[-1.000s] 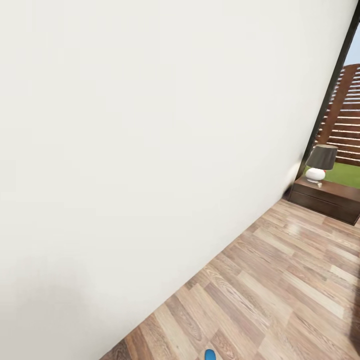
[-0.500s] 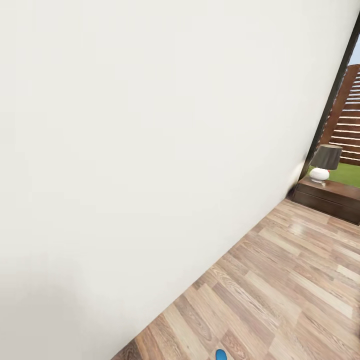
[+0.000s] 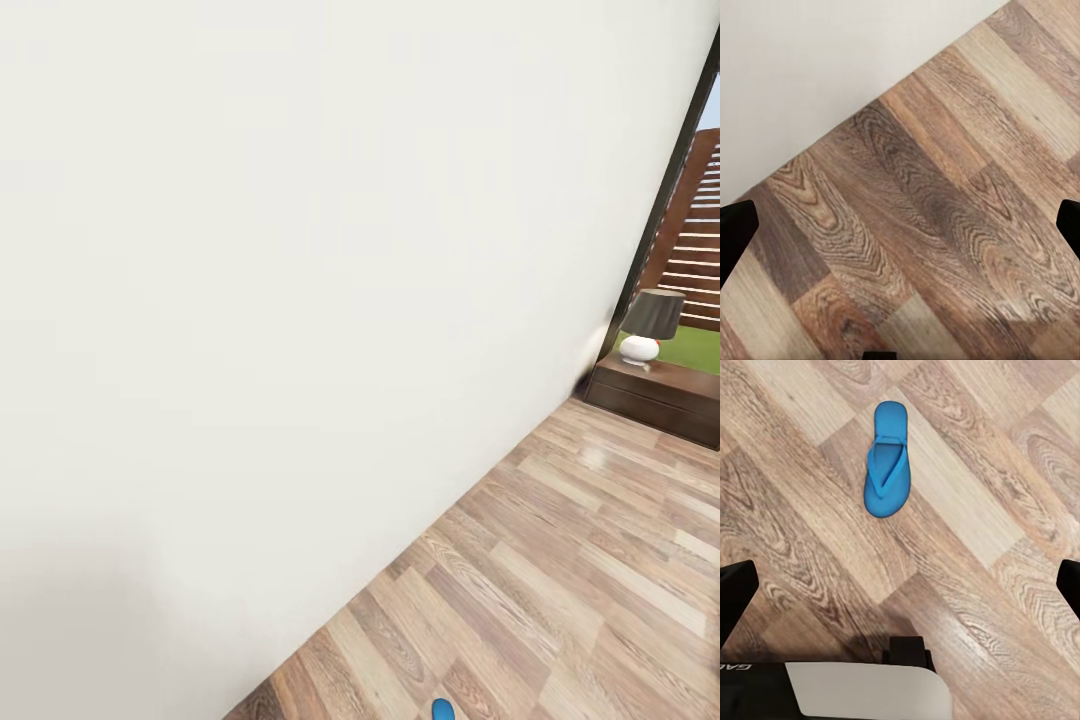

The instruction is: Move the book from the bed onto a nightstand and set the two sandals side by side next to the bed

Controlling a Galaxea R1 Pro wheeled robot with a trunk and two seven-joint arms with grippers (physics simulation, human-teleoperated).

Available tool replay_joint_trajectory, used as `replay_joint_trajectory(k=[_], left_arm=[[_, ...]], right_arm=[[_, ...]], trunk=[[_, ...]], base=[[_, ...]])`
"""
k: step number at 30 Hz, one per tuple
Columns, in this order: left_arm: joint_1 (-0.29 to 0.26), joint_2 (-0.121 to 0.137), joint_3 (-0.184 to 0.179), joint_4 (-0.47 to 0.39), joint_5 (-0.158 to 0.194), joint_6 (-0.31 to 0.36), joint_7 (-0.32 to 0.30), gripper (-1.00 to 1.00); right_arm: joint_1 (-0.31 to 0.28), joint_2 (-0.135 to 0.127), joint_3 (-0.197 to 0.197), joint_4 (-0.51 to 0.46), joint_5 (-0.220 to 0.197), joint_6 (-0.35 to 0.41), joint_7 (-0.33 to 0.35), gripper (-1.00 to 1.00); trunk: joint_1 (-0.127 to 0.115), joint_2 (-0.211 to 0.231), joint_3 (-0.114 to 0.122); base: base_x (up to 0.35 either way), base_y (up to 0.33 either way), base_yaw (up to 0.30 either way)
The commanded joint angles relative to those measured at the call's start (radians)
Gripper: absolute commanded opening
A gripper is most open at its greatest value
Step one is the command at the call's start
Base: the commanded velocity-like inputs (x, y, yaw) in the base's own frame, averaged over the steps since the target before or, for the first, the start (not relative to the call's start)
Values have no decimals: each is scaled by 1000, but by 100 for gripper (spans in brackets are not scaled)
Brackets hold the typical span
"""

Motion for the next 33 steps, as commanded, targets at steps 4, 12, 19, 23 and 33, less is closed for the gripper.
replay_joint_trajectory(k=[4, 12, 19, 23, 33], left_arm=[[0, -1, 2, 0, 1, -4, -1, 100], [0, -1, 2, 0, 1, -3, -1, 100], [0, -1, 2, 0, 1, -4, 0, 100], [0, -1, 2, 0, 1, -4, -1, 100], [0, -1, -1, 0, -1, -5, -6, 100]], right_arm=[[0, 1, -1, -1, 0, -2, 0, 100], [0, 1, -1, -1, 0, -2, 0, 100], [0, 0, -1, -1, 0, -2, 0, 100], [0, 1, -1, -1, 0, -2, 0, 100], [0, 0, -1, -1, 0, -2, 0, 100]], trunk=[[0, 0, -1], [0, 0, -1], [0, 0, -1], [0, 0, -1], [0, 0, -1]], base=[[0, 0, 0], [0, 0, 0], [0, 0, 0], [0, 0, 0], [0, 0, 0]])
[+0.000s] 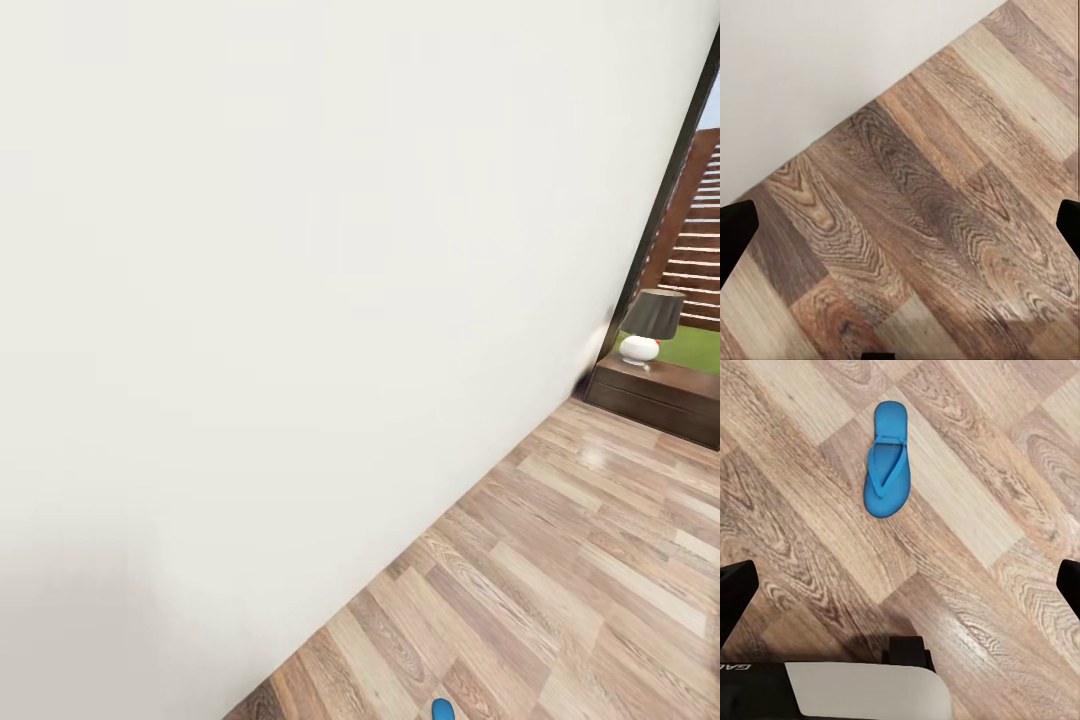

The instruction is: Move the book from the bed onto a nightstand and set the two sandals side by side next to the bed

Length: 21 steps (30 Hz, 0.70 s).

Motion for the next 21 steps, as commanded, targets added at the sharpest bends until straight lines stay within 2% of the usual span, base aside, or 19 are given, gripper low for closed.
replay_joint_trajectory(k=[1, 8, 10, 12, 15, 16, 17, 18, 21], left_arm=[[0, -1, 0, 0, -1, -4, -7, 100], [0, -15, -11, -12, -8, -7, -89, 100], [-1, -31, -33, -42, -9, -5, -123, 100], [-1, -38, -51, -70, -10, -3, -133, 100], [-2, -54, -121, -160, -10, 5, -144, 100], [-2, -59, -175, -211, -10, 14, -146, 100], [-2, -60, -192, -226, -11, 18, -147, 100], [-2, -63, -240, -288, -10, 39, -148, 100], [-2, -64, -261, -345, -9, 54, -149, 100]], right_arm=[[0, 0, -1, -1, 0, -2, 1, 100], [0, 1, -1, -1, -2, -2, 2, 100], [0, 1, -1, -1, -2, -2, 2, 100], [0, 1, -1, -1, -2, -2, 2, 100], [0, 0, -1, -1, -2, -2, 2, 100], [0, 0, -1, -1, -2, -2, 3, 100], [0, 0, -1, -1, -2, -2, 3, 100], [0, 0, -1, -1, -2, -1, 3, 100], [0, 0, -1, -1, -2, -1, 4, 100]], trunk=[[0, 0, -1], [0, 0, -1], [0, 0, -1], [0, 0, -1], [0, 0, -1], [0, 0, -1], [0, 0, -1], [0, 0, -1], [0, 0, -1]], base=[[0, 0, 0], [0, 0, 0], [0, 0, 0], [0, 0, 0], [0, 0, 0], [0, 0, 0], [0, 0, 0], [0, 0, 0], [0, 0, 0]])
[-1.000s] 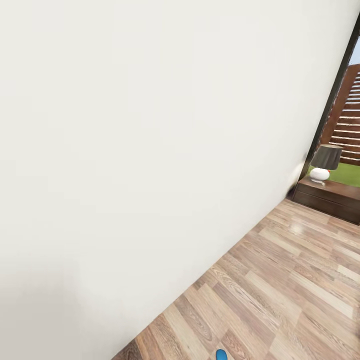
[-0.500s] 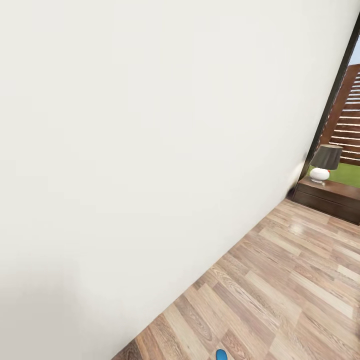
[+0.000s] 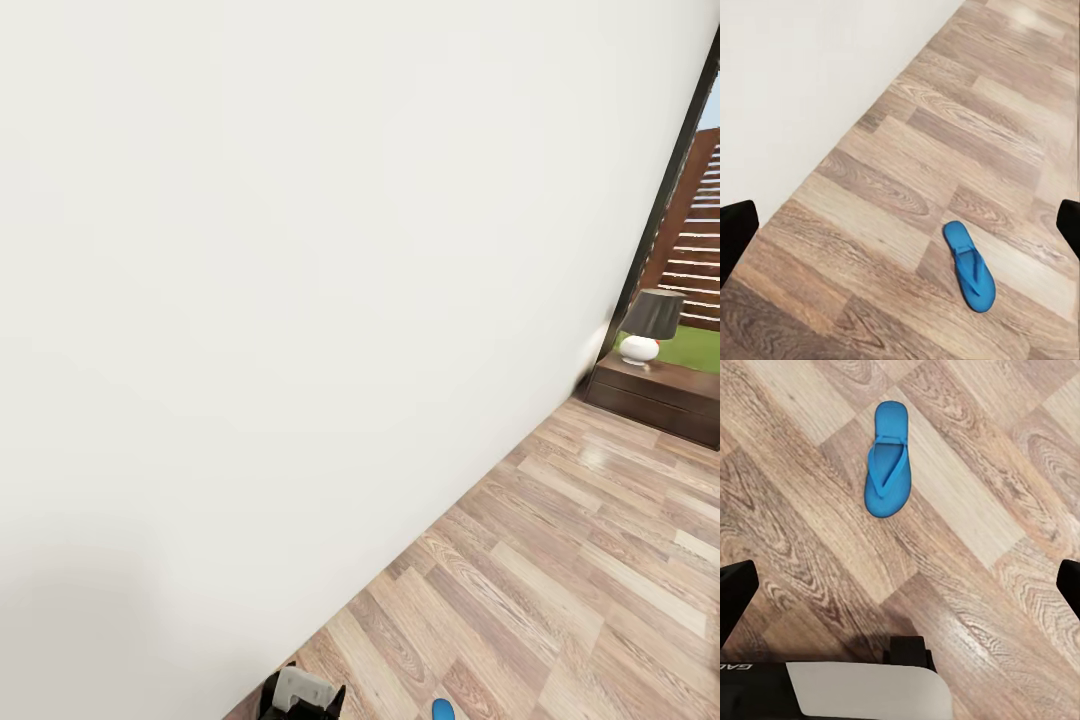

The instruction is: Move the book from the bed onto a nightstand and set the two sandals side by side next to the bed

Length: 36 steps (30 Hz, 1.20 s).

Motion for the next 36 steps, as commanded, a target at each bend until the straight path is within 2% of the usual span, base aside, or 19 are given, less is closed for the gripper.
replay_joint_trajectory(k=[1, 6, 28, 33, 36], left_arm=[[0, 0, -5, -25, 0, 3, -4, 100], [0, 0, -15, -78, 1, 9, -4, 100], [0, 0, -22, -83, 0, 10, -1, 100], [0, 0, -22, -84, 0, 10, -1, 100], [0, 0, -22, -83, 0, 10, -1, 100]], right_arm=[[0, 0, -1, -1, -1, -1, 1, 100], [0, 0, -1, -1, 0, -2, 0, 100], [0, 0, -1, -3, 0, -1, 2, 100], [0, -2, -3, -11, 1, 12, 1, 100], [-1, -3, -7, -53, 1, 61, -1, 100]], trunk=[[0, 0, -1], [0, 0, -1], [0, 0, -1], [19, -35, -16], [31, -56, -26]], base=[[0, 0, 0], [0, 0, 0], [0, 0, 0], [0, 0, 0], [0, 0, 0]])
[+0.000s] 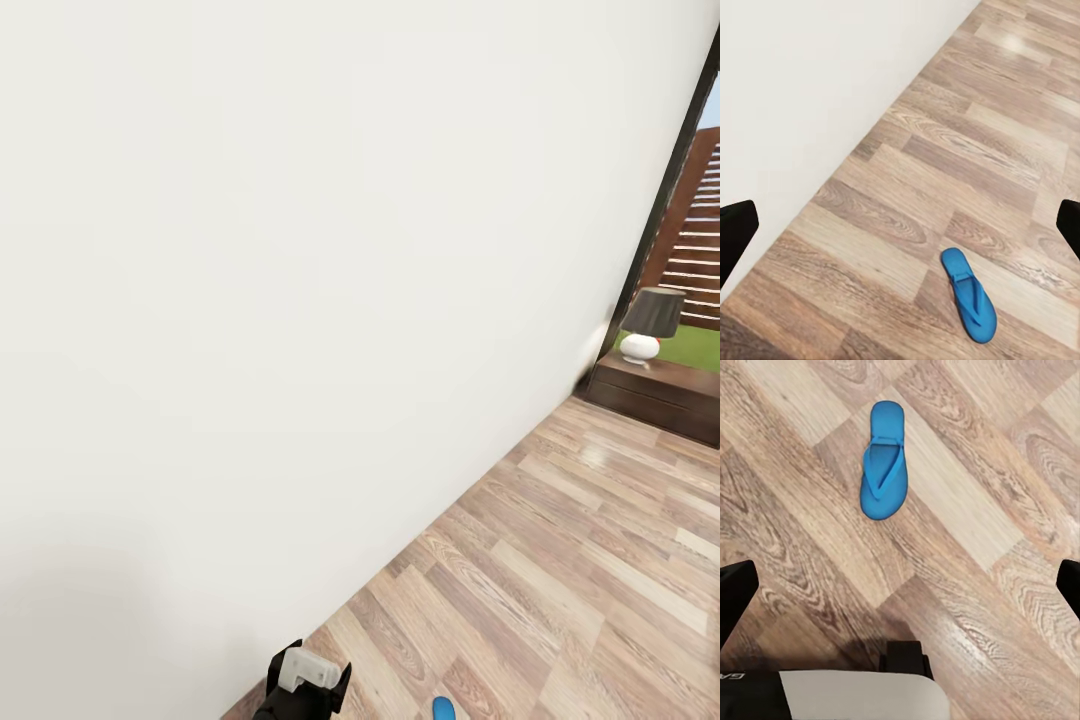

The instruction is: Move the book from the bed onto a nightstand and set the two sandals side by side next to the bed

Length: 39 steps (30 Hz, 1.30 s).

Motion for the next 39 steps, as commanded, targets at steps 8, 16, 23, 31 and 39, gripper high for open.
replay_joint_trajectory(k=[8, 16, 23, 31, 39], left_arm=[[0, 0, 1, -1, 0, 0, -4, 100], [0, 0, 1, -1, 0, 0, -4, 100], [0, 0, 2, -1, 0, 0, -4, 100], [0, 0, 2, -1, 0, -1, -4, 100], [0, 0, 2, -1, 0, -1, -4, 100]], right_arm=[[-39, 1, -3, -188, 0, 417, -5, 100], [-185, 0, -4, -236, -1, 507, 1, 100], [-230, -1, -4, -273, -4, 627, 5, 100], [-366, -93, -15, -267, -106, 658, 61, 100], [-422, -143, -16, -271, -262, 822, 86, 100]], trunk=[[19, -36, -17], [19, -36, -17], [19, -36, -17], [19, -36, -17], [19, -36, -17]], base=[[0, 0, 0], [0, 0, 0], [0, 0, 0], [0, 0, 0], [0, 0, 0]])
